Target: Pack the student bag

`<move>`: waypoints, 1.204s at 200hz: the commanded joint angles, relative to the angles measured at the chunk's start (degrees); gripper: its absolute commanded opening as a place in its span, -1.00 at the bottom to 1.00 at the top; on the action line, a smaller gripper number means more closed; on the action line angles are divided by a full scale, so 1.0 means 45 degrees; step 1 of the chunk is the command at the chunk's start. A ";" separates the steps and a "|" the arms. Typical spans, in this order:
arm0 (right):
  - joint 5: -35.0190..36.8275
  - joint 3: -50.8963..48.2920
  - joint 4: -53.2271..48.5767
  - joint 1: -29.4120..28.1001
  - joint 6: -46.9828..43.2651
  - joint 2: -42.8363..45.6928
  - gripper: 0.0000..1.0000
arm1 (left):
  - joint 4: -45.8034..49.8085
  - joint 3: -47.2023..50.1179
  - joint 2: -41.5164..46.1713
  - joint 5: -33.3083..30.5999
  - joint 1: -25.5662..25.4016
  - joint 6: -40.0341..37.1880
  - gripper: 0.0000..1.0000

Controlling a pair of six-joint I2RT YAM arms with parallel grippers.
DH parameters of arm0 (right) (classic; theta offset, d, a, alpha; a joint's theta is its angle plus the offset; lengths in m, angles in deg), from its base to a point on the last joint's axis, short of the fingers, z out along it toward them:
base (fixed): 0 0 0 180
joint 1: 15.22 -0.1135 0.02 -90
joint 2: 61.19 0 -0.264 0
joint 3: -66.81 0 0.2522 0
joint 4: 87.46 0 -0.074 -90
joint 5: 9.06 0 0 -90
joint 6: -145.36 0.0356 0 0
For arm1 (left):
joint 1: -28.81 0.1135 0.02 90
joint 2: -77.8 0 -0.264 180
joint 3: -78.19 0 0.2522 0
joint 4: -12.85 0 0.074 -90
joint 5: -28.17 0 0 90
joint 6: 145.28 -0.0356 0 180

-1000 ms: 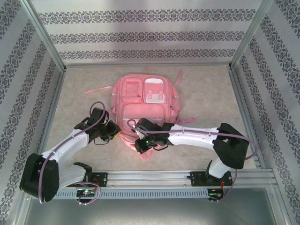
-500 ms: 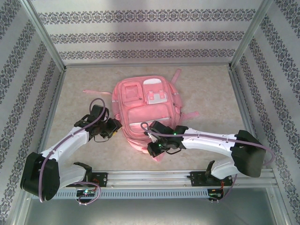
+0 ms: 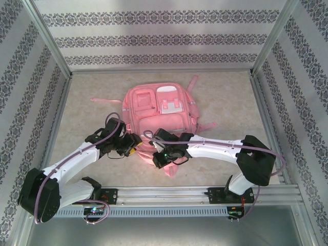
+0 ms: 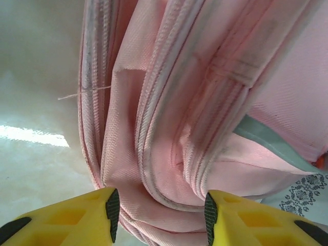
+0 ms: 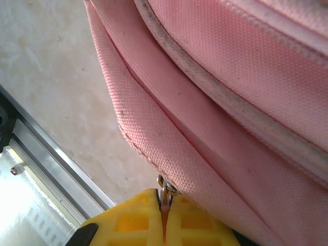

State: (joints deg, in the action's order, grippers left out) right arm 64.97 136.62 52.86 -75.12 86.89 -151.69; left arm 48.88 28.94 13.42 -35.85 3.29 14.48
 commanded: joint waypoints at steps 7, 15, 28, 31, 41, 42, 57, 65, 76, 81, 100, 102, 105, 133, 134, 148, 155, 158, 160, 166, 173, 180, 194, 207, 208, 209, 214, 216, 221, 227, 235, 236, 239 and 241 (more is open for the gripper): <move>0.0120 0.0280 0.0455 -0.0171 0.0043 -0.0065 -1.00 | 0.1060 -0.0102 0.0050 0.0132 -0.0149 0.0423 -0.06; 0.0149 0.0241 0.0471 -0.0195 0.0092 -0.0046 -1.00 | 0.1284 -0.0073 0.0093 0.0095 -0.0144 0.0434 -0.07; 0.0203 0.0146 0.0532 -0.0223 0.0158 0.0003 -1.00 | 0.1243 0.0074 0.0142 0.0123 -0.0132 0.0560 -0.08; 0.0222 0.0132 0.0556 -0.0241 0.0161 0.0012 -1.00 | 0.1186 0.0115 0.0129 0.0152 -0.0145 0.0608 -0.08; 0.0295 0.0064 0.0597 -0.0273 0.0220 0.0050 -1.00 | 0.0991 0.0222 0.0039 0.0244 -0.0134 0.0727 -0.11; 0.0290 0.0054 0.0599 -0.0278 0.0220 0.0051 -1.00 | 0.0971 0.0226 0.0024 0.0253 -0.0142 0.0738 -0.12; 0.0348 0.0005 0.0664 -0.0322 0.0308 0.0042 -1.00 | 0.0762 0.0290 -0.0200 0.0405 -0.0131 0.0825 -0.17; 0.0365 -0.0016 0.0680 -0.0352 0.0333 0.0052 -1.00 | 0.0691 0.0313 -0.0290 0.0437 -0.0145 0.0857 -0.19; 0.0365 -0.0018 0.0702 -0.0397 0.0353 0.0009 -1.00 | 0.0555 0.0344 -0.0401 0.0501 -0.0196 0.0903 -0.23; 0.0386 0.0003 0.0710 -0.0417 0.0357 -0.0015 -1.00 | 0.0487 0.0385 -0.0447 0.0544 -0.0190 0.0936 -0.24; 0.0431 0.0061 0.0704 -0.0478 0.0357 -0.0064 -1.00 | 0.0109 0.0478 -0.0780 0.0721 -0.0268 0.1007 -0.24; 0.0430 0.0077 0.0710 -0.0478 0.0357 -0.0065 -1.00 | 0.0091 0.0497 -0.0827 0.0729 -0.0267 0.1009 -0.24; 0.0439 0.0070 0.0718 -0.0473 0.0357 -0.0080 -1.00 | 0.0033 0.0495 -0.0888 0.0765 -0.0291 0.1020 -0.23; 0.0444 0.0144 0.0749 -0.0483 0.0357 -0.0181 -1.00 | -0.0315 0.0360 -0.1324 0.0685 -0.0345 0.1003 -0.16; 0.0443 0.0153 0.0744 -0.0481 0.0357 -0.0182 -1.00 | -0.0326 0.0363 -0.1341 0.0689 -0.0345 0.1003 -0.16; 0.0404 0.0190 0.0758 -0.0534 0.0391 -0.0255 -1.00 | -0.0509 0.0188 -0.1563 0.0636 -0.0362 0.0949 -0.18; 0.0404 0.0205 0.0759 -0.0554 0.0392 -0.0297 -1.00 | -0.0533 0.0055 -0.1691 0.0600 -0.0357 0.0865 -0.22; 0.0399 0.0218 0.0741 -0.0571 0.0396 -0.0299 -1.00 | -0.0521 0.0007 -0.1731 0.0578 -0.0356 0.0831 -0.24; 0.0388 0.0234 0.0739 -0.0575 0.0406 -0.0299 -1.00 | -0.0505 -0.0031 -0.1759 0.0546 -0.0362 0.0799 -0.25; 0.0384 0.0248 0.0715 -0.0595 0.0396 -0.0311 -1.00 | -0.0434 -0.0174 -0.1835 0.0441 -0.0353 0.0701 -0.32; 0.0404 0.0278 0.0632 -0.0621 0.0382 -0.0295 -1.00 | -0.0351 -0.0324 -0.1870 0.0304 -0.0345 0.0574 -0.41; 0.0450 0.0318 0.0457 -0.0648 0.0348 -0.0263 -1.00 | -0.0290 -0.0473 -0.1902 0.0200 -0.0351 0.0491 -0.50; 0.0501 0.0414 0.0010 -0.0666 0.0227 -0.0168 -1.00 | -0.0155 -0.0661 -0.1914 -0.0019 -0.0268 0.0315 -0.68; 0.0543 0.0440 -0.0451 -0.0654 0.0091 0.0006 -1.00 | 0.0010 -0.0759 -0.1876 -0.0142 -0.0095 0.0169 -0.79; 0.0552 0.0447 -0.0491 -0.0664 0.0077 0.0029 -1.00 | 0.0031 -0.0763 -0.1880 -0.0145 -0.0083 0.0156 -0.80; 0.0556 0.0451 -0.0530 -0.0649 0.0061 0.0050 -1.00 | 0.0052 -0.0765 -0.1883 -0.0146 -0.0077 0.0150 -0.80; 0.0566 0.0444 -0.0687 -0.0654 0.0017 0.0113 -1.00 | 0.0132 -0.0762 -0.1849 -0.0194 0.0030 0.0066 -0.83; 0.0561 0.0437 -0.0765 -0.0654 -0.0006 0.0150 -1.00 | 0.0141 -0.0766 -0.1832 -0.0218 0.0086 0.0041 -0.84; 0.0589 0.0417 -0.1024 -0.0653 -0.0068 0.0243 -1.00 | 0.0229 -0.0766 -0.1769 -0.0275 0.0201 -0.0018 -0.86; 0.0600 0.0415 -0.1248 -0.0636 -0.0142 0.0315 -1.00 | 0.0316 -0.0744 -0.1697 -0.0319 0.0364 -0.0100 -0.89; 0.0657 0.0398 -0.1583 -0.0612 -0.0191 0.0429 -1.00 | 0.0416 -0.0713 -0.1576 -0.0341 0.0602 -0.0204 -0.91; 0.0657 0.0397 -0.1633 -0.0613 -0.0200 0.0445 -1.00 | 0.0430 -0.0711 -0.1554 -0.0342 0.0636 -0.0216 -0.91; 0.0657 0.0403 -0.1760 -0.0585 -0.0218 0.0477 -1.00 | 0.0469 -0.0709 -0.1521 -0.0340 0.0715 -0.0256 -0.92; 0.0657 0.0393 -0.1825 -0.0593 -0.0226 0.0510 -1.00 | 0.0504 -0.0708 -0.1496 -0.0342 0.0775 -0.0284 -0.92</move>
State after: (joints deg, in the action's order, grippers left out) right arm 66.74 137.21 51.38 -77.37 87.68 -151.84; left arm 50.32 27.56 5.07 -33.71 3.44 15.64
